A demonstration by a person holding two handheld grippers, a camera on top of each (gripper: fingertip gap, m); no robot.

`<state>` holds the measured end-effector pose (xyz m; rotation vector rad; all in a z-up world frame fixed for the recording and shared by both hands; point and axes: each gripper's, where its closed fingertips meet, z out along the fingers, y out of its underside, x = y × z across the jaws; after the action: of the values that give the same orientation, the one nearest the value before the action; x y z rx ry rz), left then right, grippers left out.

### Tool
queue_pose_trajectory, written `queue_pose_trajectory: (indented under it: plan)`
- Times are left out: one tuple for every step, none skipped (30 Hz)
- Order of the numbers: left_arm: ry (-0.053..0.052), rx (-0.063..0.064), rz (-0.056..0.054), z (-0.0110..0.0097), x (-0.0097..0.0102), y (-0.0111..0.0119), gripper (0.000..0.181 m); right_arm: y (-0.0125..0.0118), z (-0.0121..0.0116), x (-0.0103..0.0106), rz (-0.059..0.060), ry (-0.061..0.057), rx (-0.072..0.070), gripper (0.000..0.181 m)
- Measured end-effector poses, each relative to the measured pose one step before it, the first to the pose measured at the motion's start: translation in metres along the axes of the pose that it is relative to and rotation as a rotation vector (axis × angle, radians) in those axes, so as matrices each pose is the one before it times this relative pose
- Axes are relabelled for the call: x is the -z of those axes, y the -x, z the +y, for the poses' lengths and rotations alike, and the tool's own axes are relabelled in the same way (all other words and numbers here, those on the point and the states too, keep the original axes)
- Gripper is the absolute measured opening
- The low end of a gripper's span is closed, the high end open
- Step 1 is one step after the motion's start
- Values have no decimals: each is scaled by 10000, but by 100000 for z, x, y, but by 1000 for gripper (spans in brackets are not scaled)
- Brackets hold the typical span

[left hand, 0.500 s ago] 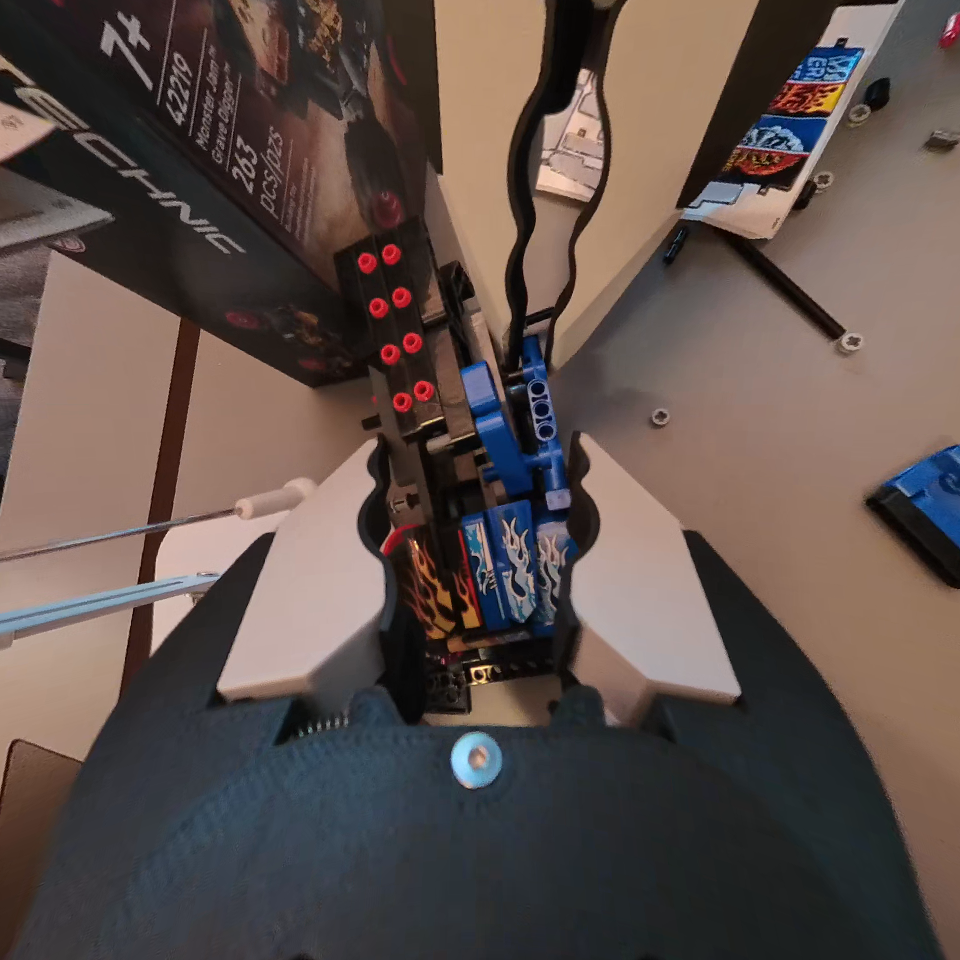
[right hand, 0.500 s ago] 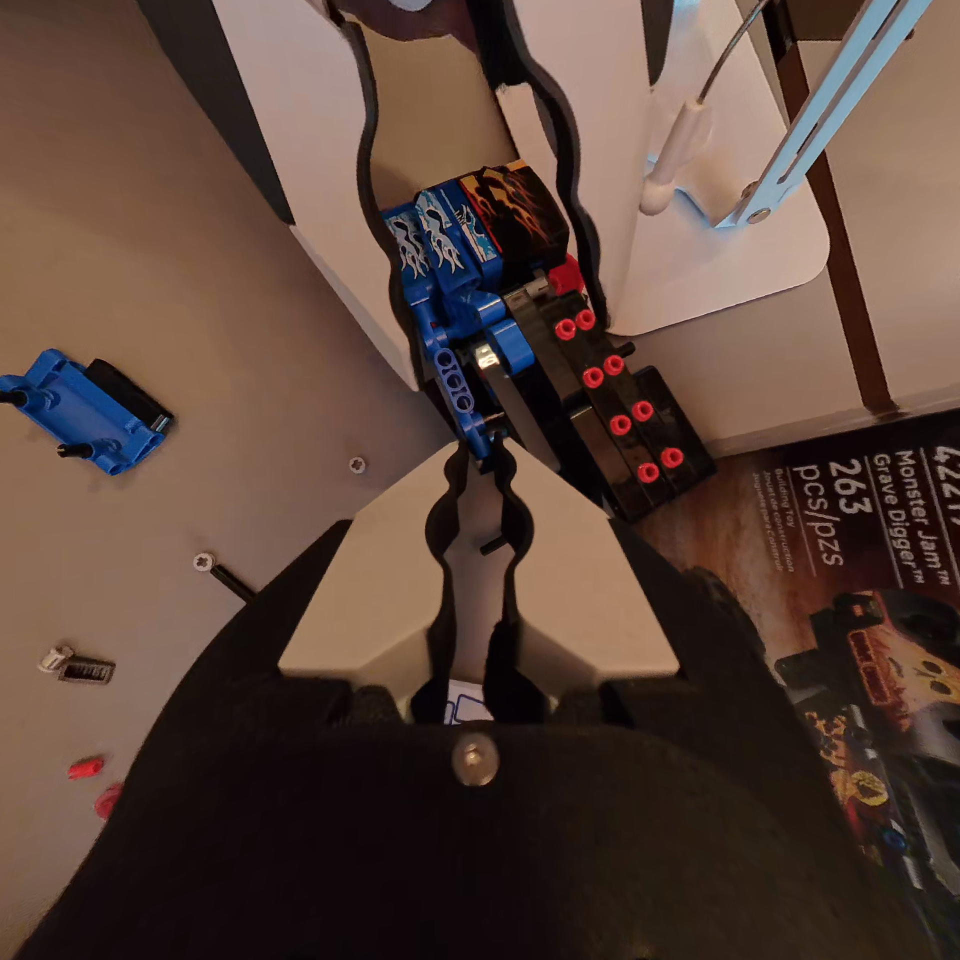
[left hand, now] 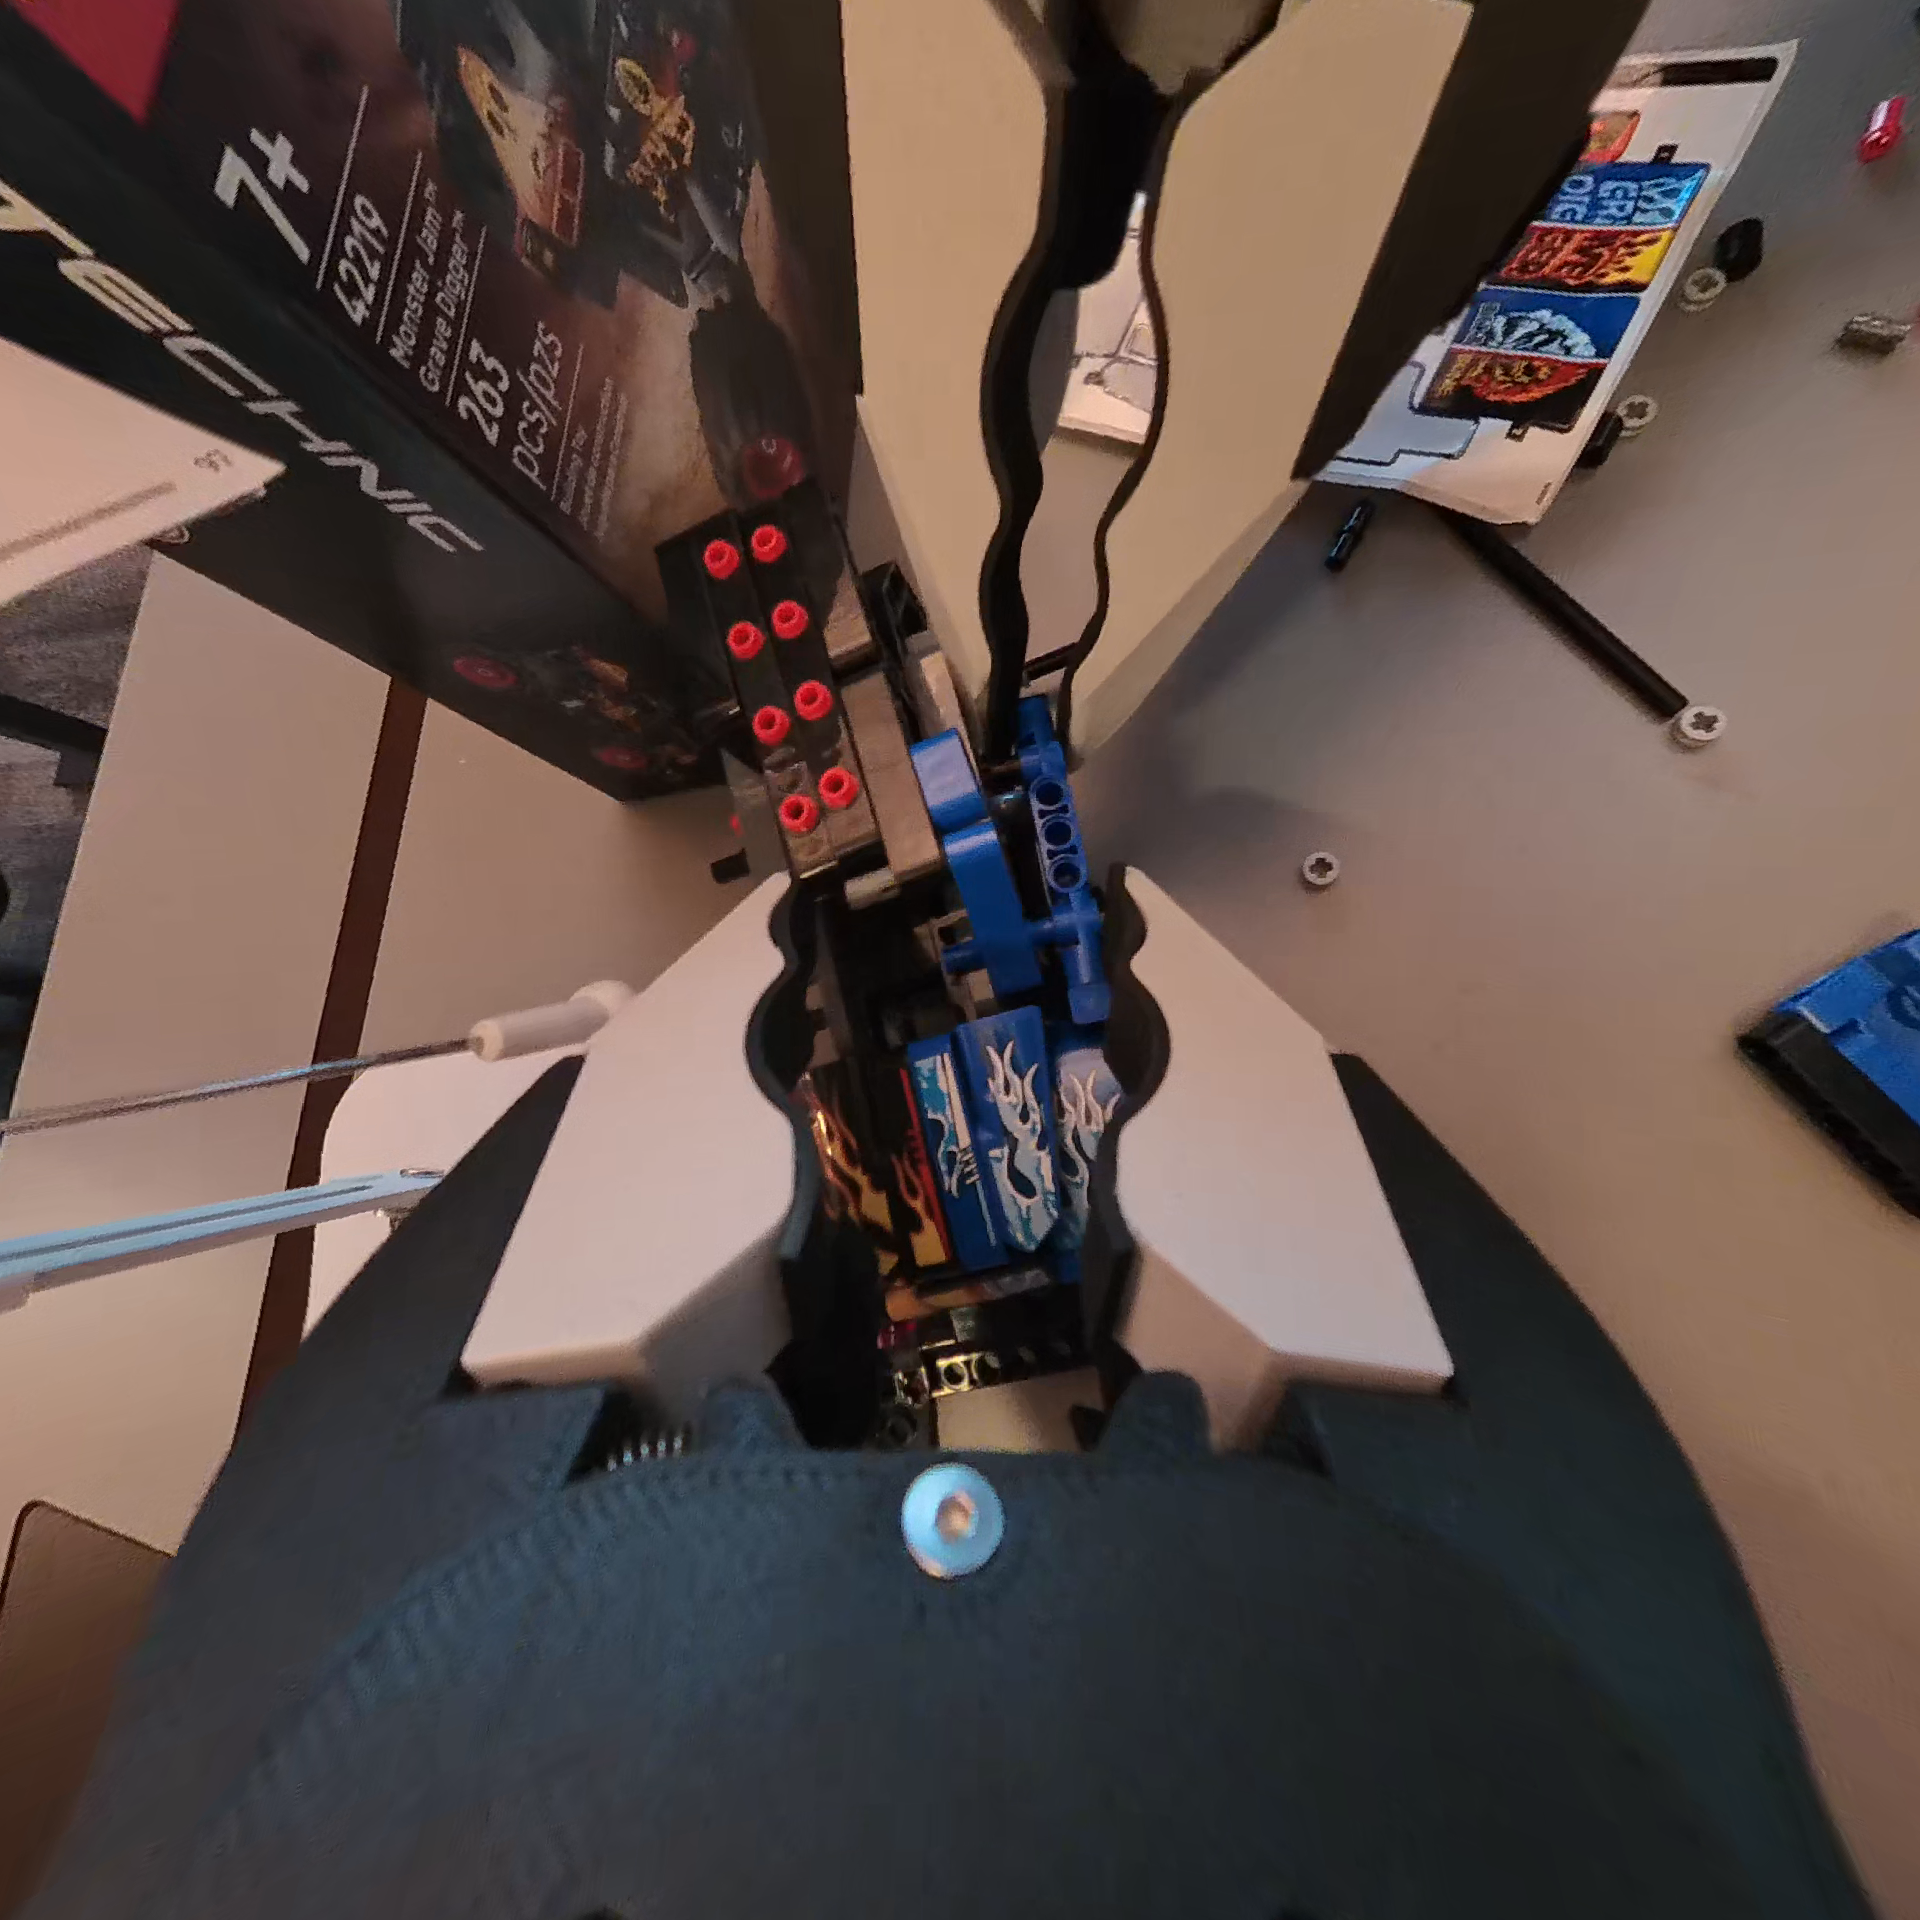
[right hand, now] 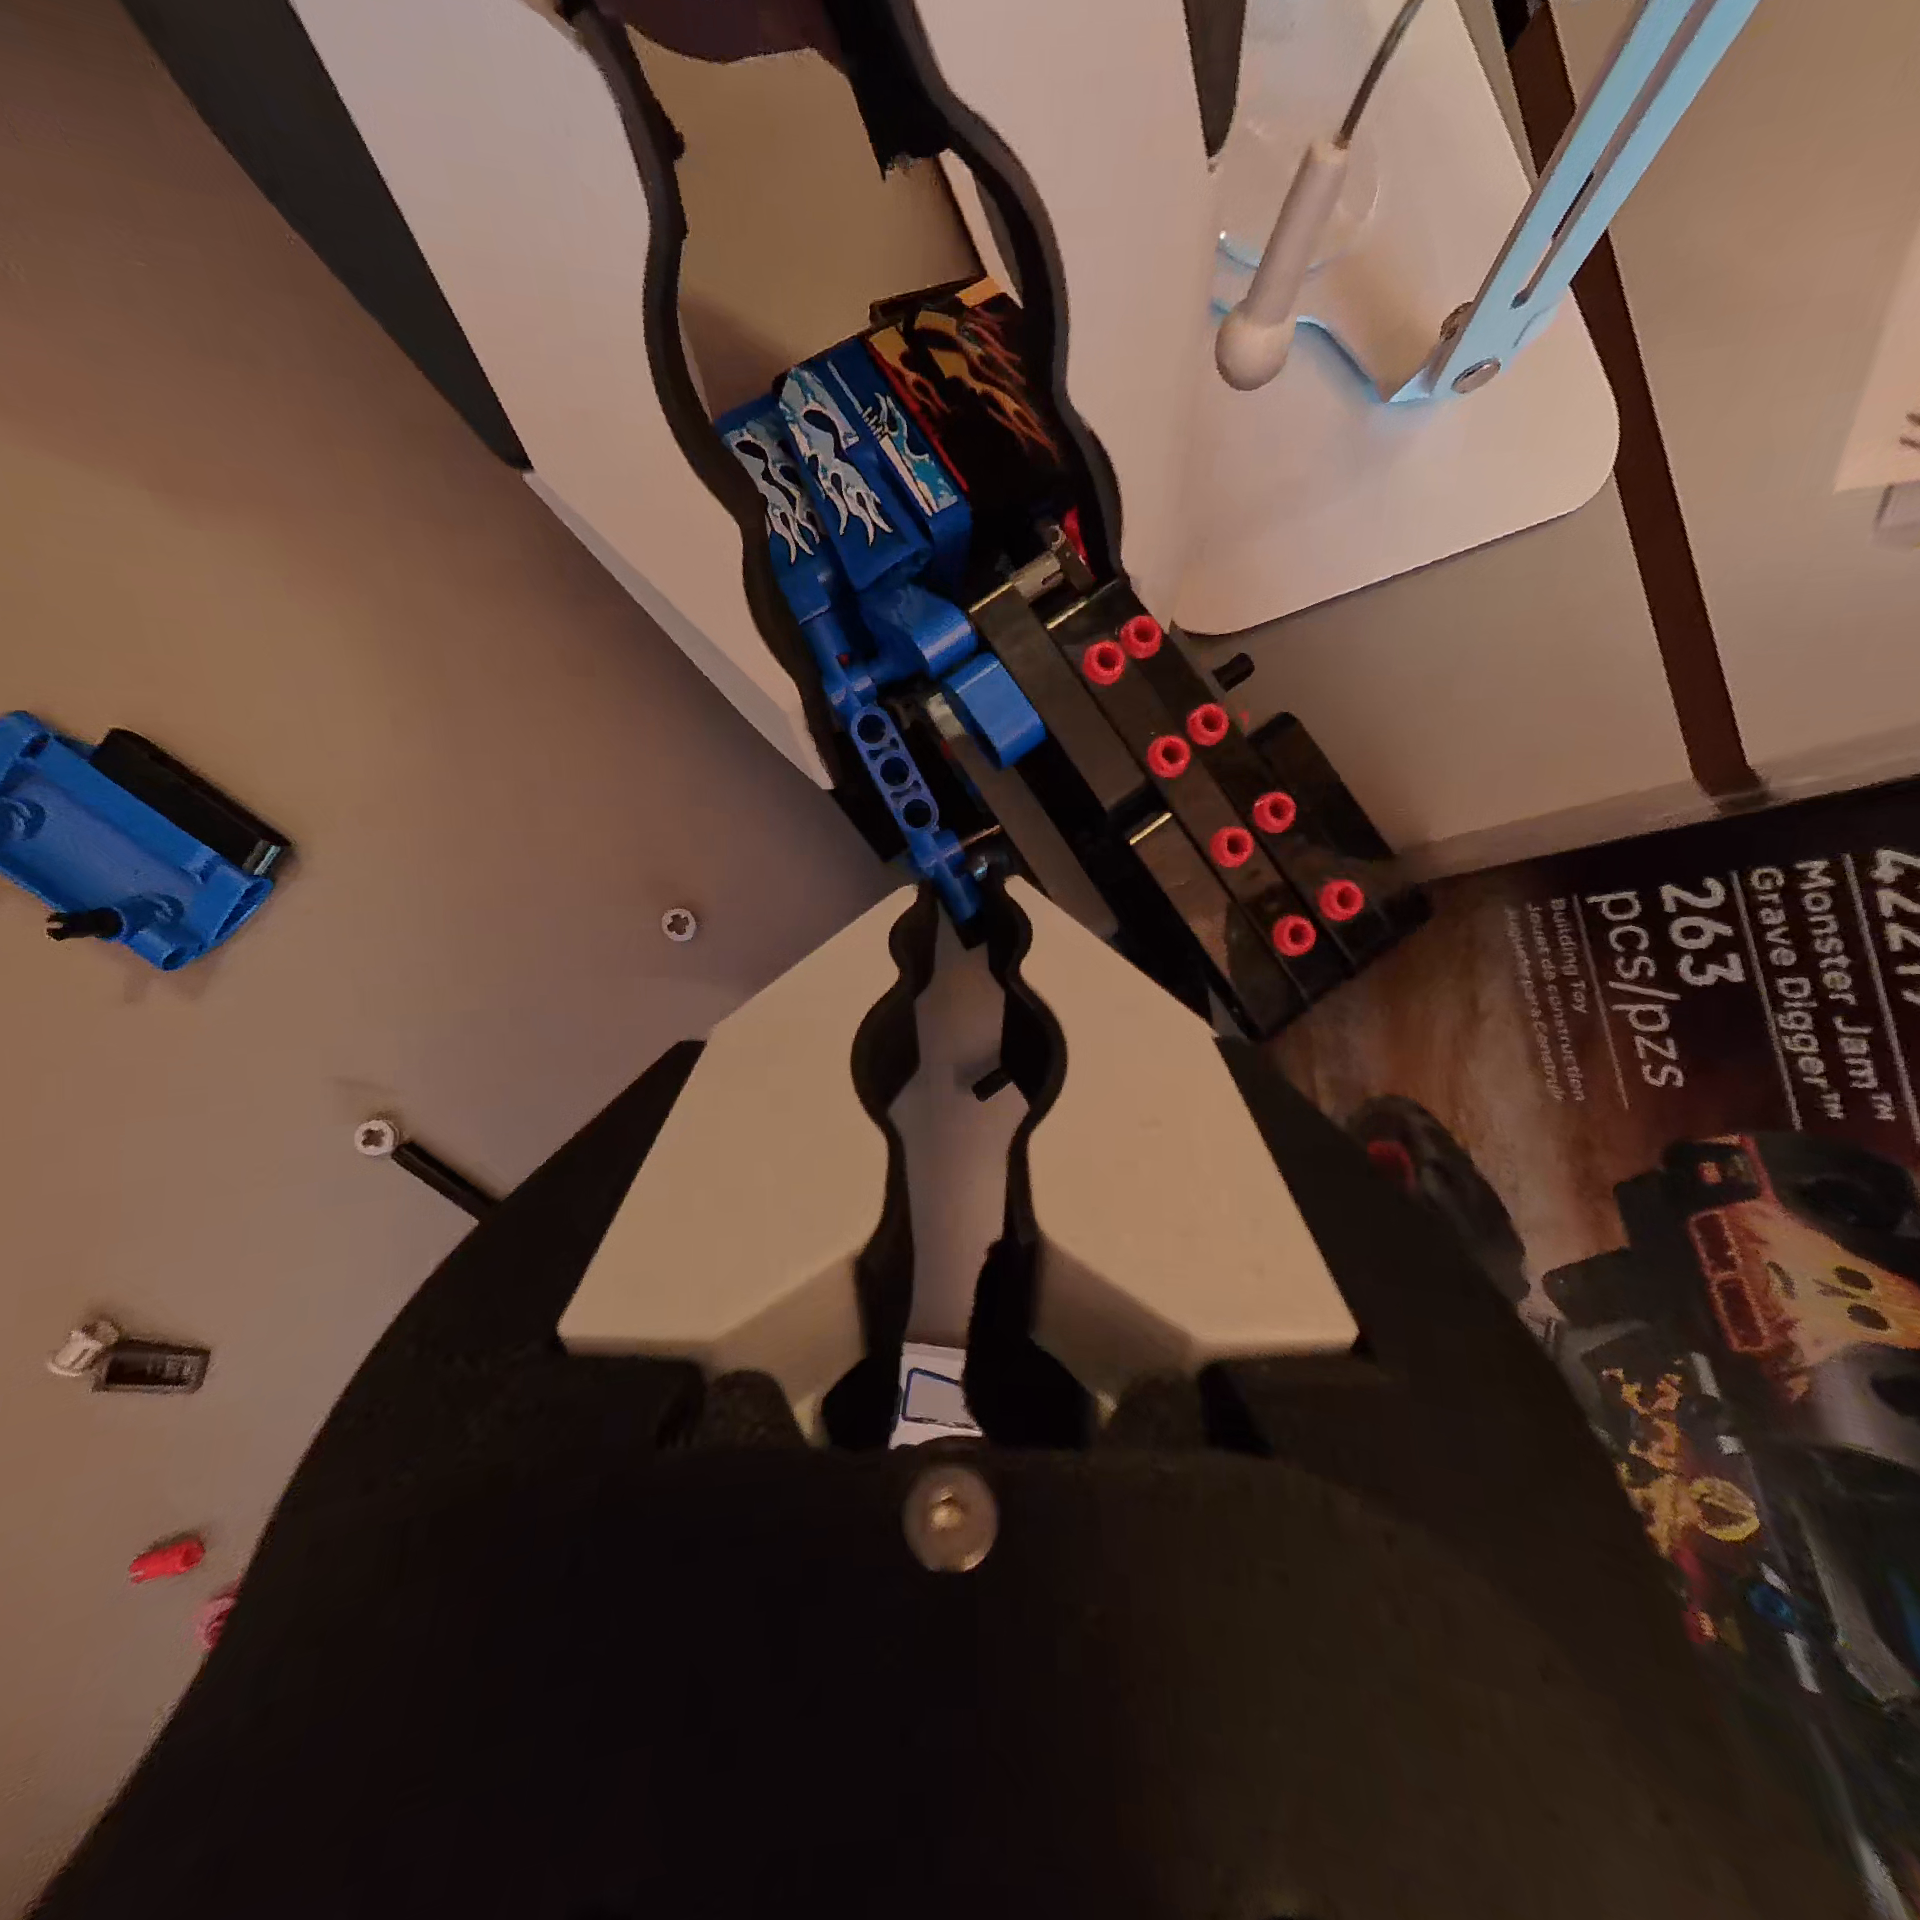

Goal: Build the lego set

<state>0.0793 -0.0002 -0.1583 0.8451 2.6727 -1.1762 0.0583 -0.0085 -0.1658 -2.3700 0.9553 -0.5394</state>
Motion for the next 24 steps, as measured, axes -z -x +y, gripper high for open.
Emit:
queue_pose_trajectory:
  plan:
    - [-37,32,29,-4,3,-26,54,11,-21,-6,-100,-48,-156,7]
    - [-7,24,29,10,15,-25,54,35,-15,15,-107,-88,-109,7]
    - [17,13,16,19,5,-27,54,13,14,-6,-40,-57,-61,7]
    - [8,-13,25,-6,30,-54,54,23,36,-26,-19,19,-69,8]
    - [1,78,34,-20,24,-69,55,49,22,-5,-44,47,-18,8]
    - [-7,108,39,-4,80,-78,56,-4,-40,51,18,-12,101,9]
    - [61,55,53,130,105,-162,59,-9,-19,51,21,-33,92,10]
    - [119,52,26,246,149,-119,63,99,-9,94,-50,0,54,17]
    - [111,93,23,225,182,-50,66,65,29,149,-17,54,101,26]
    - [170,87,-35,306,179,78,70,-9,64,195,46,45,96,31]
    - [342,22,-256,577,81,422,81,-96,152,219,30,110,-10,34]
    - [406,-31,-156,741,-52,241,84,-115,88,272,39,65,-7,35]
    - [321,96,32,635,-161,-38,84,-203,-56,355,87,-57,3,34]
    - [71,210,141,298,-167,-220,82,-123,-14,319,28,-24,-37,33]
    - [14,148,32,224,-114,-59,83,-155,34,234,62,19,-8,33]
    - [-104,41,0,10,58,-15,82,-267,42,165,155,4,20,33]
    - [0,3,66,153,118,-79,80,-234,81,41,116,10,-12,34]
    - [36,17,74,159,168,-34,79,-87,90,-108,19,8,-40,36]
    - [22,-20,76,144,134,-91,78,1,73,-250,-31,-19,-53,39]
    - [-16,-7,99,107,134,-143,78,-73,110,-332,17,0,-52,43]
    - [-45,94,101,60,126,-138,77,-21,120,-375,-10,11,-49,47]
    - [-76,88,109,51,131,-143,77,133,-7,-375,-65,-35,-61,52]
    - [-81,77,93,84,143,-147,76,196,-183,-369,-57,-124,-36,56]
    - [-62,166,52,114,148,-32,77,269,-224,-321,-73,-135,-11,58]
